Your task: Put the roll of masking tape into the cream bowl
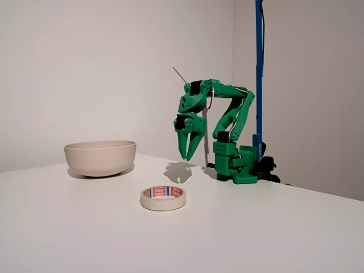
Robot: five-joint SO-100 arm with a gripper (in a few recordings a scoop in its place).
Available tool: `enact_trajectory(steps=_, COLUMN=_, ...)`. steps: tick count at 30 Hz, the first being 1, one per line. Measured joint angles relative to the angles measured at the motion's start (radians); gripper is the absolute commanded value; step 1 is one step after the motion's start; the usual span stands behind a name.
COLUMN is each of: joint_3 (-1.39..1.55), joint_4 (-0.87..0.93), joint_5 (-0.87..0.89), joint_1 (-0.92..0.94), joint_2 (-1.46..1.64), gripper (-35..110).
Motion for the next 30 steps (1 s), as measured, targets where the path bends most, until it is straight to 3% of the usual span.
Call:
enact_trajectory(steps=14, joint_3=-0.13, joint_4=-0.072, joint_5=0.011, joint_1=0.015, joint_2=-0.322, gripper=17)
enact_trajectory(steps=30, joint_3=-0.196, joint_4=-0.133, joint_5=0.031, joint_1=-0.029, joint_2=-0.483, gripper=17)
